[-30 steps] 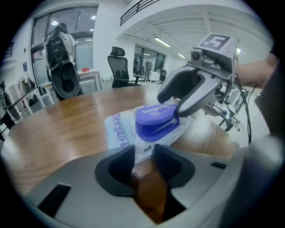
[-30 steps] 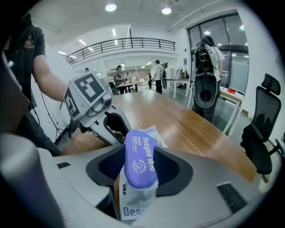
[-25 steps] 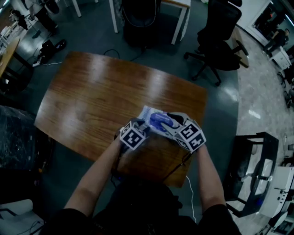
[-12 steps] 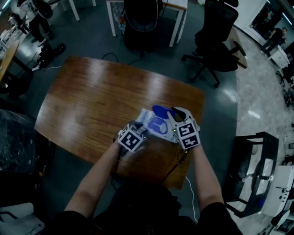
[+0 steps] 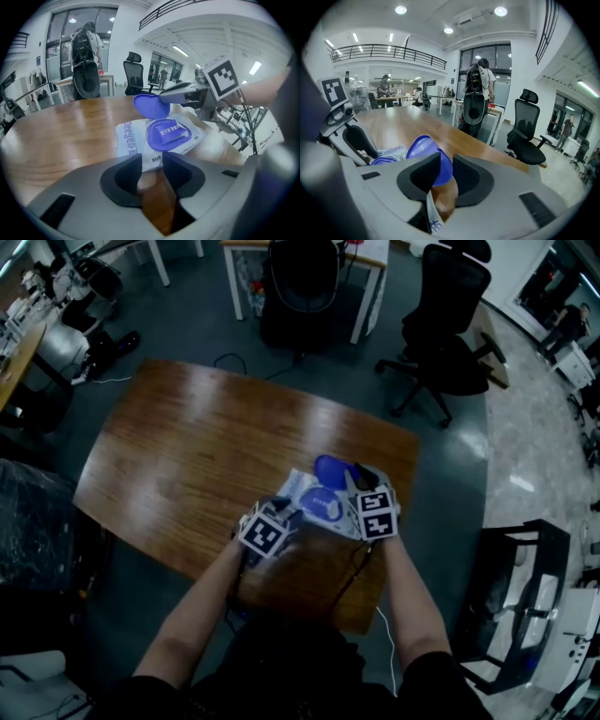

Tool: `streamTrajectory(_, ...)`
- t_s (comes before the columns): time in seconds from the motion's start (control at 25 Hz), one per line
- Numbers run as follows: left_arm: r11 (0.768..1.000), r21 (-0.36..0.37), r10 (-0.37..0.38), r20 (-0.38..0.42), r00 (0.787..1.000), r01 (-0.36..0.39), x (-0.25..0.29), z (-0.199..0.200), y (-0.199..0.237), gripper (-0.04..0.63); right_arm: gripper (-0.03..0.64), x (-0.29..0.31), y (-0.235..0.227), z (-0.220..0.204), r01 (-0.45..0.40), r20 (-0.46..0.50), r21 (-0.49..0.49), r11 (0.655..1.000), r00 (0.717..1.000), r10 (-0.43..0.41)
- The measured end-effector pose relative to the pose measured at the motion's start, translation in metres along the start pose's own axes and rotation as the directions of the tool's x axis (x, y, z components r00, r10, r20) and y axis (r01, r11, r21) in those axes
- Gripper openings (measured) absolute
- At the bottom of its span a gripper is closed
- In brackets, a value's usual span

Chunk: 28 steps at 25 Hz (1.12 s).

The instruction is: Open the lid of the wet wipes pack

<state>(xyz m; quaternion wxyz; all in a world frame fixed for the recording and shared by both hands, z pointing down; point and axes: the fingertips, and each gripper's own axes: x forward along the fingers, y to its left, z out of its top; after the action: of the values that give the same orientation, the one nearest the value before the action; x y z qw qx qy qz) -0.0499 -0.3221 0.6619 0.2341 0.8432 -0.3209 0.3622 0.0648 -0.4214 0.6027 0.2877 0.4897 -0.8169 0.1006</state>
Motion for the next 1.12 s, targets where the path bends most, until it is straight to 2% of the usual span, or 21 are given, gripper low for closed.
streamTrajectory(0.24, 0.999, -0.005, 0.051, 0.091, 0.995, -0.051, -0.024, 0.014, 0.011, 0.150, 0.094, -0.020, -0.010, 0.020, 0.046, 0.090, 0.054, 0.997, 0.995, -0.051)
streamTrajectory(0.32, 0.998, -0.007, 0.066, 0.128, 0.990, -0.065, -0.035, 0.022, 0.011, 0.144, 0.094, -0.033, -0.007, 0.029, 0.031, 0.119, 0.079, 0.996, 0.992, -0.040)
streamTrajectory(0.4, 0.995, -0.005, 0.097, 0.169, 0.981, -0.097, -0.046, 0.033, 0.012, 0.049, 0.094, -0.048, 0.000, 0.037, 0.002, 0.157, 0.103, 0.995, 0.987, -0.018)
streamTrajectory(0.44, 0.994, -0.003, 0.105, 0.192, 0.976, -0.107, -0.052, 0.038, 0.011, 0.010, 0.086, -0.055, 0.003, 0.041, -0.004, 0.177, 0.116, 0.993, 0.984, -0.017)
streamTrajectory(0.52, 0.995, 0.003, 0.097, 0.243, 0.965, -0.101, -0.063, 0.050, 0.005, 0.006, 0.026, -0.070, 0.009, 0.047, -0.005, 0.212, 0.138, 0.990, 0.977, -0.025)
streamTrajectory(0.56, 0.996, 0.007, 0.088, 0.267, 0.960, -0.093, -0.070, 0.056, 0.001, 0.006, 0.017, -0.077, 0.013, 0.050, -0.009, 0.228, 0.146, 0.989, 0.973, -0.025)
streamTrajectory(0.8, 0.997, 0.030, 0.060, 0.384, 0.921, -0.077, -0.108, 0.078, -0.022, 0.005, 0.012, -0.123, 0.041, 0.062, -0.024, 0.305, 0.183, 0.983, 0.952, -0.034)
streamTrajectory(1.12, 0.996, 0.068, 0.022, 0.500, 0.866, -0.064, -0.156, 0.100, -0.054, 0.005, 0.011, -0.174, 0.070, 0.074, -0.013, 0.377, 0.176, 0.984, 0.925, -0.056)
